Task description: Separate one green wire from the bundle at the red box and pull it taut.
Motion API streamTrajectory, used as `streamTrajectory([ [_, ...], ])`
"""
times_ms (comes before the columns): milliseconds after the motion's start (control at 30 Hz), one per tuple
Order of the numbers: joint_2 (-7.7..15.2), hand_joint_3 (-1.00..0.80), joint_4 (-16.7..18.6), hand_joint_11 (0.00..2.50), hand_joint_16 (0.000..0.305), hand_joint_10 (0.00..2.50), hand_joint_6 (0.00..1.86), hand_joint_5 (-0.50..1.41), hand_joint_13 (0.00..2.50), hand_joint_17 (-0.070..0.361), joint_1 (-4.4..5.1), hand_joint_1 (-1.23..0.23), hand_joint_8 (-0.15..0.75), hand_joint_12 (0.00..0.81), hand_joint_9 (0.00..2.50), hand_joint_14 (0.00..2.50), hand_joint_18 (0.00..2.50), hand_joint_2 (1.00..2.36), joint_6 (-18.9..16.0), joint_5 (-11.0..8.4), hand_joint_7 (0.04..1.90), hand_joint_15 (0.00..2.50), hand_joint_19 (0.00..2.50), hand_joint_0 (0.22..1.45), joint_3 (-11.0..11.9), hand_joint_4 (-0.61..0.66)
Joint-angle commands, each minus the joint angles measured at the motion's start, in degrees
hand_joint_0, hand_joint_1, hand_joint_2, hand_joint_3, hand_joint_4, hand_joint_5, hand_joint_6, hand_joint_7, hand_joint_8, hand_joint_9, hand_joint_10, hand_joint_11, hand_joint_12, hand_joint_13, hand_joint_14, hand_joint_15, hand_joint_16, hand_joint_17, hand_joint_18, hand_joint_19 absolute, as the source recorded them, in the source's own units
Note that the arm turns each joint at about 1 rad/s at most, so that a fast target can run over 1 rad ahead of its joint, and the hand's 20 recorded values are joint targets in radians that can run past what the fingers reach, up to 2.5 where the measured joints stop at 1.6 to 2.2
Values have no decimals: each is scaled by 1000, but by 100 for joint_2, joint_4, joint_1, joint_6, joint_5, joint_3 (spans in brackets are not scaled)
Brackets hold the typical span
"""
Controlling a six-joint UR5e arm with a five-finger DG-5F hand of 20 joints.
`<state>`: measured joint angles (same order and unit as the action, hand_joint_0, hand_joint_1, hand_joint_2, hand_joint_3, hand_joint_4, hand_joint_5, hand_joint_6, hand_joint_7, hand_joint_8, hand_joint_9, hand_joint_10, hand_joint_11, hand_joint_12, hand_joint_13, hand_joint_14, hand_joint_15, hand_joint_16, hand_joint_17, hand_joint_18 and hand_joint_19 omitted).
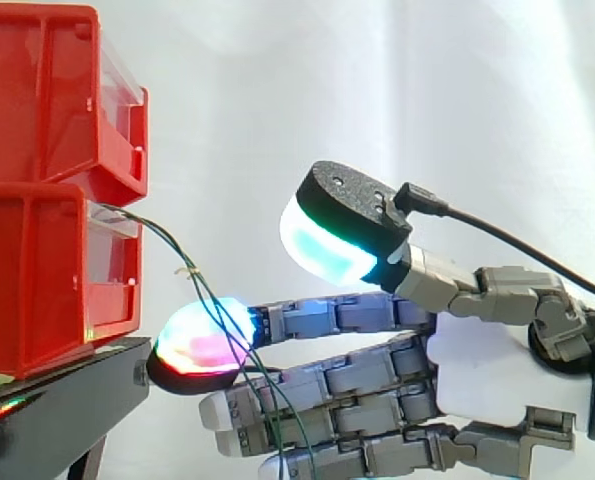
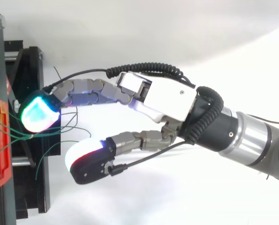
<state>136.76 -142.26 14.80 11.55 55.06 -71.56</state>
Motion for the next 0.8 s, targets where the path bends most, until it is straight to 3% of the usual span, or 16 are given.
streamTrajectory([
  [0, 97, -500, 32, 137, 55, 4, 502, -195, 328, 124, 32, -644, 281, 385, 546, 3, 366, 1000, -3, 5, 735, 88, 315, 455, 63, 222],
  [633, 167, -500, 172, 163, 53, 5, 502, -185, 391, 119, 67, -626, 274, 378, 595, 4, 418, 1000, -3, 14, 763, 117, 358, 484, 81, 233],
  [767, 167, -500, 120, 191, 50, 6, 503, -170, 422, 113, 76, -640, 270, 367, 643, 5, 444, 1000, 5, 14, 814, 126, 364, 513, 204, 249],
])
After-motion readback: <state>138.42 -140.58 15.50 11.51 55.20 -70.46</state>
